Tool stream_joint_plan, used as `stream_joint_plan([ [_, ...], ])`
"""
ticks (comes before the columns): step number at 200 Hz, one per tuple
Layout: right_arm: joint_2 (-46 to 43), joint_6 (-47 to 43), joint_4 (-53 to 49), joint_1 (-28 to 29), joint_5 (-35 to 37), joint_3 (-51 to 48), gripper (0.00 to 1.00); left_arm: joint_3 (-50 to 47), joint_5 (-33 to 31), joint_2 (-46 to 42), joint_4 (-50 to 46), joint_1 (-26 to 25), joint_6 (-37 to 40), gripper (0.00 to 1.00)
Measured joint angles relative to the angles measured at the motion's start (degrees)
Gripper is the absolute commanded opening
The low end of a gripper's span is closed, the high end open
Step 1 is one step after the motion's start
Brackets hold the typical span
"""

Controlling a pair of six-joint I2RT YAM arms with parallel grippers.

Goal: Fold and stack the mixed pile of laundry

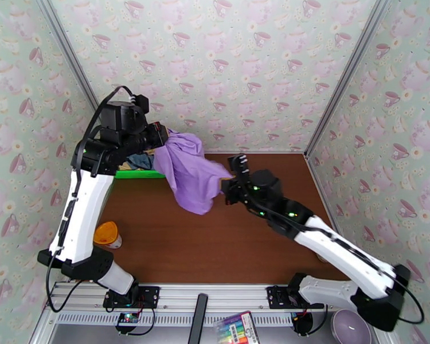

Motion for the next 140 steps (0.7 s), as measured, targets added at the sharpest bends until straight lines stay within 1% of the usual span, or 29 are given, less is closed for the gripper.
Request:
stream_joint_plan([
  [23, -0.31, -4.39, -6.99, -1.75, 4.98, 2.25, 0.00, -6.45, 1.62, -2.43, 2.05, -0.83, -0.83, 0.00],
  [49, 1.81, -8.70, -13.27, -2.97, 8.92, 5.05, 0.00, -16.61, 2.60, -7.02, 5.38, -1.55, -2.29, 0.00],
  [90, 3.37, -13.92, -19.50, -3.91, 10.51, 10.01, 0.00, -32.04, 3.06, -15.85, 9.77, -3.28, -5.27, 0.00],
  [120, 5.84, -16.48, -23.04, -5.86, 11.37, 13.16, 0.00, -42.14, 2.86, -21.73, 11.87, -7.02, -8.17, 0.00],
  [122, 6.03, -16.68, -23.17, -6.08, 11.39, 13.20, 0.00, -42.73, 2.84, -22.01, 12.07, -7.32, -8.39, 0.04],
  [126, 6.40, -16.81, -23.43, -6.51, 11.63, 13.25, 0.00, -44.06, 2.84, -22.58, 12.20, -8.00, -8.72, 0.14],
  [130, 6.91, -17.00, -23.76, -7.08, 11.67, 13.25, 0.00, -45.31, 2.82, -23.02, 12.46, -8.72, -9.22, 0.28],
  [138, 8.09, -17.35, -24.46, -8.35, 11.72, 13.25, 0.00, -48.28, 2.67, -23.87, 13.29, -10.36, -10.12, 0.59],
  [140, 8.50, -17.42, -24.59, -8.76, 11.69, 13.25, 0.00, -49.07, 2.67, -24.00, 13.51, -10.75, -10.56, 0.76],
])
